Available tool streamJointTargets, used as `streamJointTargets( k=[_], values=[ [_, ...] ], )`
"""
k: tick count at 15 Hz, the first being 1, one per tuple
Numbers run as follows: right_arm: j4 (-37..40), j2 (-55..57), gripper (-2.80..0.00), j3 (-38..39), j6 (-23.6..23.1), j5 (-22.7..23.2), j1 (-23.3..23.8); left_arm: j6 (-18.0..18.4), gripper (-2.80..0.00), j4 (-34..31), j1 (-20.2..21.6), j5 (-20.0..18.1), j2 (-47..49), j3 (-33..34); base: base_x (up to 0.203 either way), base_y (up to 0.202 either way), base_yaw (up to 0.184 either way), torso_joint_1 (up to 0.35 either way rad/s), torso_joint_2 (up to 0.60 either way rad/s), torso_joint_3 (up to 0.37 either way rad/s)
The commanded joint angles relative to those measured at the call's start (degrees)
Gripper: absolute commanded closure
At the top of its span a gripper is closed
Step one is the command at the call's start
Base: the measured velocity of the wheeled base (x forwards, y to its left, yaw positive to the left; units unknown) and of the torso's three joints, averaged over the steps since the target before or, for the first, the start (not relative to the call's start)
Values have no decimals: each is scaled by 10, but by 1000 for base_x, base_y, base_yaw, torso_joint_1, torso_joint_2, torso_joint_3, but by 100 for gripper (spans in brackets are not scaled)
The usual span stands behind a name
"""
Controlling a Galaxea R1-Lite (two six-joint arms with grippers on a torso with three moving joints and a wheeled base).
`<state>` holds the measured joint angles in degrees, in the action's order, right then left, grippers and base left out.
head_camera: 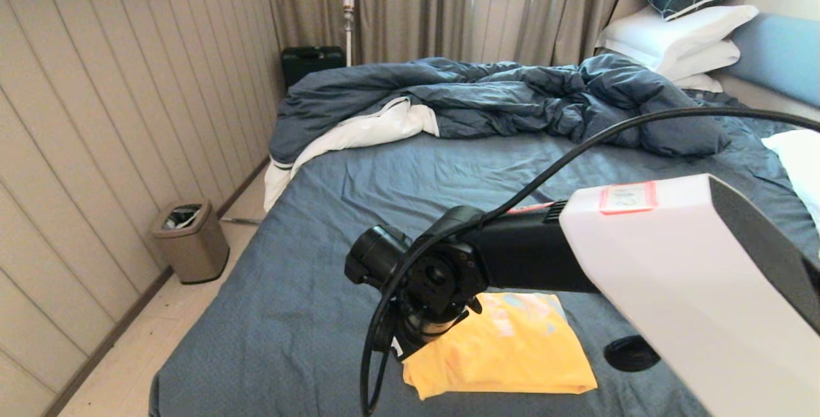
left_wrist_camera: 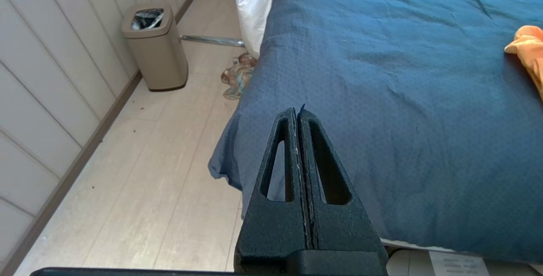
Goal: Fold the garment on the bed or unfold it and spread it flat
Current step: Unford the yellow T-shirt
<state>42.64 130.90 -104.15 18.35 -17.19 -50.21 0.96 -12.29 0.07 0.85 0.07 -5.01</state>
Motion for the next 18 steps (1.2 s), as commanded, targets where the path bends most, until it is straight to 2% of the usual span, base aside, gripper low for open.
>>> streamJointTargets(
  k=[1,7,10,15,18],
  values=[
    [2,-2,0,3,1,-1,5,0,0,-2,0,0,0,0,0,0,0,0,0,0],
    [3,-64,0,35,17,-9,25,0,0,-2,-1,0,0,-1,0,0,0,0,0,0],
    [3,-130,0,68,18,-9,63,0,0,-2,0,0,0,-1,0,0,0,0,0,0],
    [0,-217,0,139,8,-7,169,0,0,-2,0,0,0,-1,0,0,0,0,0,0],
    [-3,-257,0,174,-14,-2,253,0,0,-2,0,0,0,-1,0,0,0,0,0,0]
  ],
)
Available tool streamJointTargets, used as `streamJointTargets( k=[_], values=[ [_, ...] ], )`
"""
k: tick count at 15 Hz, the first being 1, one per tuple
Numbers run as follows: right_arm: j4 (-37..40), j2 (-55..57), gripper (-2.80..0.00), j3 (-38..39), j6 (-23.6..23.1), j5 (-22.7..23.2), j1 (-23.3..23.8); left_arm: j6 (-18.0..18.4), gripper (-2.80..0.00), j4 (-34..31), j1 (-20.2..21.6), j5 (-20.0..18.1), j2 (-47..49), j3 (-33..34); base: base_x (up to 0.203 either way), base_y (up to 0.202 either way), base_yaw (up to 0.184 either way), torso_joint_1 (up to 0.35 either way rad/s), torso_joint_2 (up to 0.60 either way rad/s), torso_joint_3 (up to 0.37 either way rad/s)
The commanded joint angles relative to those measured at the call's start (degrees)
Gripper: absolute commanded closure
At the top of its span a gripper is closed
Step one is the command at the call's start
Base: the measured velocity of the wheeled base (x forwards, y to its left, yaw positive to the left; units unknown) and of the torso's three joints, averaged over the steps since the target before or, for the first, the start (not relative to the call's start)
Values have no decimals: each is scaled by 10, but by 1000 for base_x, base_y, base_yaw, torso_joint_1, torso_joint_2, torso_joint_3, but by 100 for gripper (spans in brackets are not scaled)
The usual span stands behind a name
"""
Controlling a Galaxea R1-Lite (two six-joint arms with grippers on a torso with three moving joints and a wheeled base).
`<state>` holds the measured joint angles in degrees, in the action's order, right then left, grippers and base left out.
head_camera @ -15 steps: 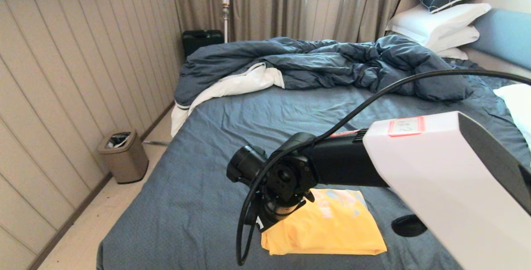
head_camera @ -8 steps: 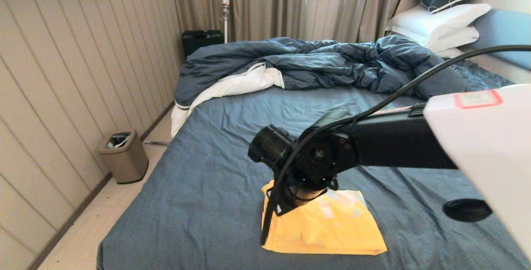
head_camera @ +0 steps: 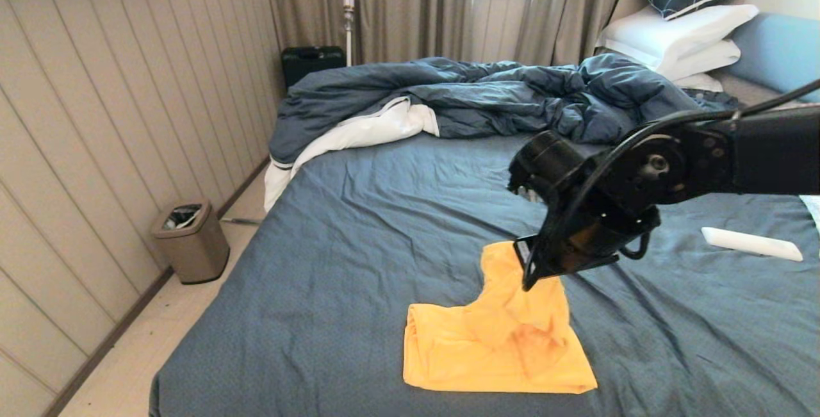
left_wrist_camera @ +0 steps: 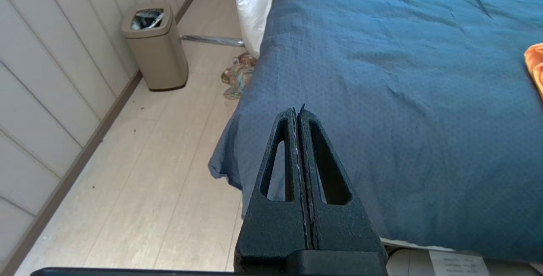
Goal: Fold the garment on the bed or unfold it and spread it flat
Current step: Unford the yellow T-shirt
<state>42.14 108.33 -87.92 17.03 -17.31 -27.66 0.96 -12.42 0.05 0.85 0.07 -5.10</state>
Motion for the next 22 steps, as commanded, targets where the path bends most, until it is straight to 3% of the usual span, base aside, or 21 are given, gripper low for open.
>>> streamJointTargets(
  k=[1,5,8,17,22],
  values=[
    [0,-40,0,21,-11,2,58,0,0,0,0,0,0,1,0,0,0,0,0,0],
    [-50,-50,0,78,-63,33,184,0,0,1,0,0,0,1,0,0,0,0,0,0],
    [-101,-50,0,134,-92,52,251,0,0,1,0,0,0,1,0,0,0,0,0,0],
    [-228,-65,0,283,-149,85,372,0,0,1,0,0,0,1,0,0,0,0,0,0],
    [-283,-24,0,310,-161,89,404,0,0,1,0,0,0,1,0,0,0,0,0,0]
  ],
)
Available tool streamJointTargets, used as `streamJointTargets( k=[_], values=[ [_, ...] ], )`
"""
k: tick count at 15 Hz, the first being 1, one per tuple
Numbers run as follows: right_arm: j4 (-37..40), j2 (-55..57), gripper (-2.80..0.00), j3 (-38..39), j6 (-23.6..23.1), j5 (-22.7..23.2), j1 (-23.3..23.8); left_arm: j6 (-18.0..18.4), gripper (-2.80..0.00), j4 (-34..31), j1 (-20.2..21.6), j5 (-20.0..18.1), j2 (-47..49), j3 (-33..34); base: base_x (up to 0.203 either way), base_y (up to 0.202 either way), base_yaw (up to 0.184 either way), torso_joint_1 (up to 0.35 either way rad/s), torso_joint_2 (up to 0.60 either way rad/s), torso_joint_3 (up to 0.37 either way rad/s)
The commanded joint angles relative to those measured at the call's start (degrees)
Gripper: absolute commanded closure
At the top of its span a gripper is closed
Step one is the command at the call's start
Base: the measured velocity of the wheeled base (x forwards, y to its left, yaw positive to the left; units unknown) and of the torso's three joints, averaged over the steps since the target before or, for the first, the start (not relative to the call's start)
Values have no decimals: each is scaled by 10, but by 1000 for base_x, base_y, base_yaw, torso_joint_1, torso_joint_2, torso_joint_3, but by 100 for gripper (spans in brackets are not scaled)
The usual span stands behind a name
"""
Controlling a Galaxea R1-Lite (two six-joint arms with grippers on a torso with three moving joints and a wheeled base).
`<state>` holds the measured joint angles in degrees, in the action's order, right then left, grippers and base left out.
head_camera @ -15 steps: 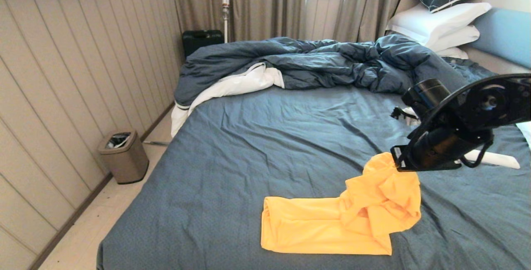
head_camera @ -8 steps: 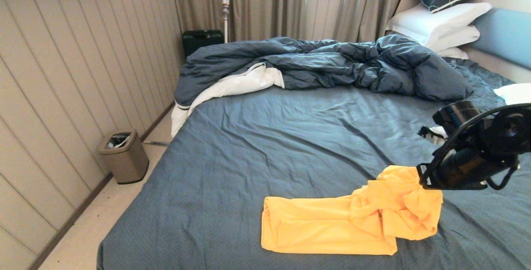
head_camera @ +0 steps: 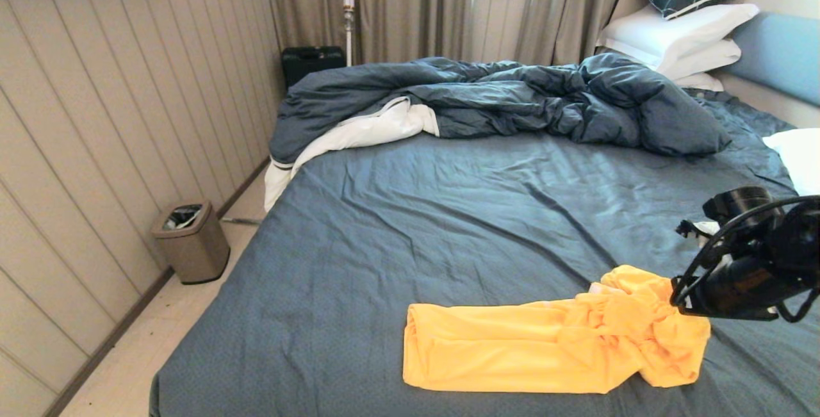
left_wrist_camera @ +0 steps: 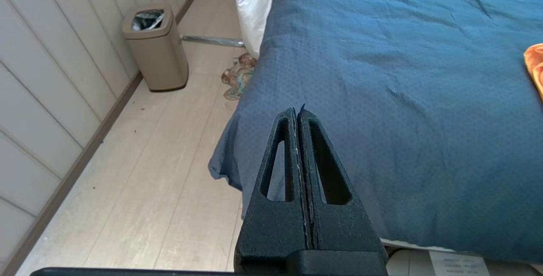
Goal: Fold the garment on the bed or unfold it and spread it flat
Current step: Unford the yellow T-shirt
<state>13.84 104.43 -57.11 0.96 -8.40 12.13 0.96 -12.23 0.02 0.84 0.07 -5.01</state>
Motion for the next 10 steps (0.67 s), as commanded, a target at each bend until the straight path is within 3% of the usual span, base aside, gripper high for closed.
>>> streamJointTargets(
  k=[1,5,10],
  values=[
    [-2,22,0,-4,0,0,14,0,0,-1,1,0,0,0,0,0,0,0,0,0],
    [-8,41,0,-65,-22,1,45,0,0,-2,1,0,0,0,0,0,0,0,0,0],
    [-9,55,0,-76,-49,1,85,0,0,-3,0,0,0,-1,0,0,0,0,0,0]
  ],
)
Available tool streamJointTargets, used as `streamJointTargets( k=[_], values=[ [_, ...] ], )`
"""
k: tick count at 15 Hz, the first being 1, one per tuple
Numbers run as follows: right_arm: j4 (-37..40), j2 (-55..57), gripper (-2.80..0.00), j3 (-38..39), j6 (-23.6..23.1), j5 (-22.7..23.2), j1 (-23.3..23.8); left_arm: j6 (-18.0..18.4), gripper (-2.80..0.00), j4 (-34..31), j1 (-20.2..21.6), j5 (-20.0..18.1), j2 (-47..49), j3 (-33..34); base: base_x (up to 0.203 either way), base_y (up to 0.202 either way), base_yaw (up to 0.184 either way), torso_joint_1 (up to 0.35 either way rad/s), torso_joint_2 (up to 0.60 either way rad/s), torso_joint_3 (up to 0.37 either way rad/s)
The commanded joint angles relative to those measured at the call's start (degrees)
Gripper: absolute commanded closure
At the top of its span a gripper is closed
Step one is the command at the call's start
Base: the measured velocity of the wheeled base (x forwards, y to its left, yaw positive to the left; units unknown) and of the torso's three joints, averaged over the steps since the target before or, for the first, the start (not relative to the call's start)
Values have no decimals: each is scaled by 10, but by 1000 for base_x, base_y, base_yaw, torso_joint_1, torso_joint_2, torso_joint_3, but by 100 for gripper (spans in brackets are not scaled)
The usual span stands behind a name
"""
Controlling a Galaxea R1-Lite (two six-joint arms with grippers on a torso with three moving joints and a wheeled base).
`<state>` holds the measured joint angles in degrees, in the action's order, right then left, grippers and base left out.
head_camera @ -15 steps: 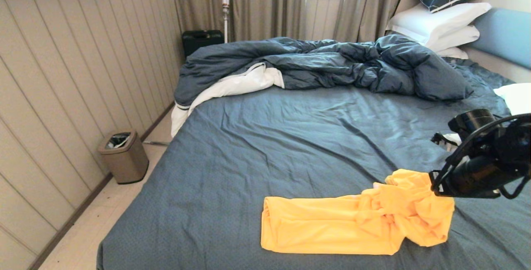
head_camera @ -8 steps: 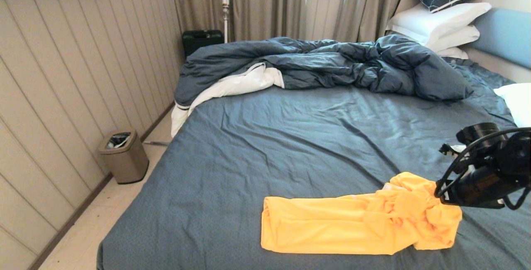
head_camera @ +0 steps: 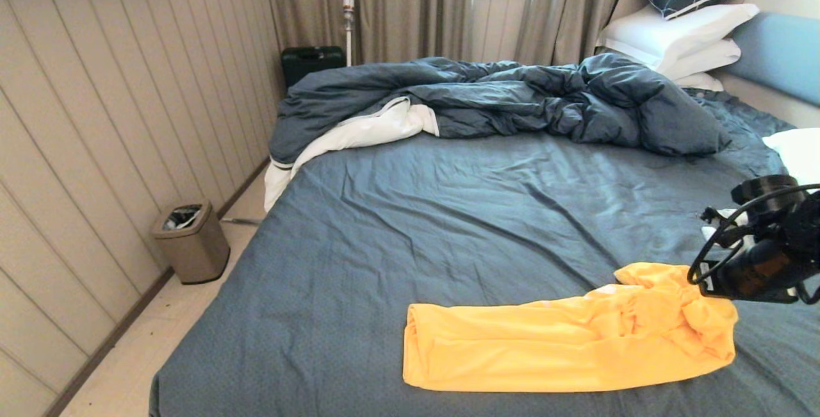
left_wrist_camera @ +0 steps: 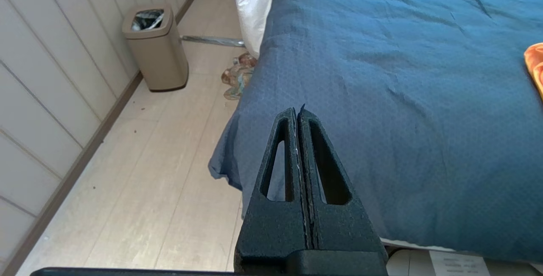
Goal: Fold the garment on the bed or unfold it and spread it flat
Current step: Unford the yellow T-shirt
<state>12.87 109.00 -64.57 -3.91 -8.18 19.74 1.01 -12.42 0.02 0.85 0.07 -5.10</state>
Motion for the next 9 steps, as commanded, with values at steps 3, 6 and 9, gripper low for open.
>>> streamJointTargets(
  k=[3,6,9],
  values=[
    [0,29,0,-4,-7,0,24,0,0,-1,0,0,0,0,0,0,0,0,0,0],
    [-3,31,-280,1,-13,1,24,0,0,-1,0,0,0,0,0,0,0,0,0,0],
    [-2,25,-280,-7,-15,14,41,0,0,-1,0,0,0,1,0,0,0,0,0,0]
  ],
)
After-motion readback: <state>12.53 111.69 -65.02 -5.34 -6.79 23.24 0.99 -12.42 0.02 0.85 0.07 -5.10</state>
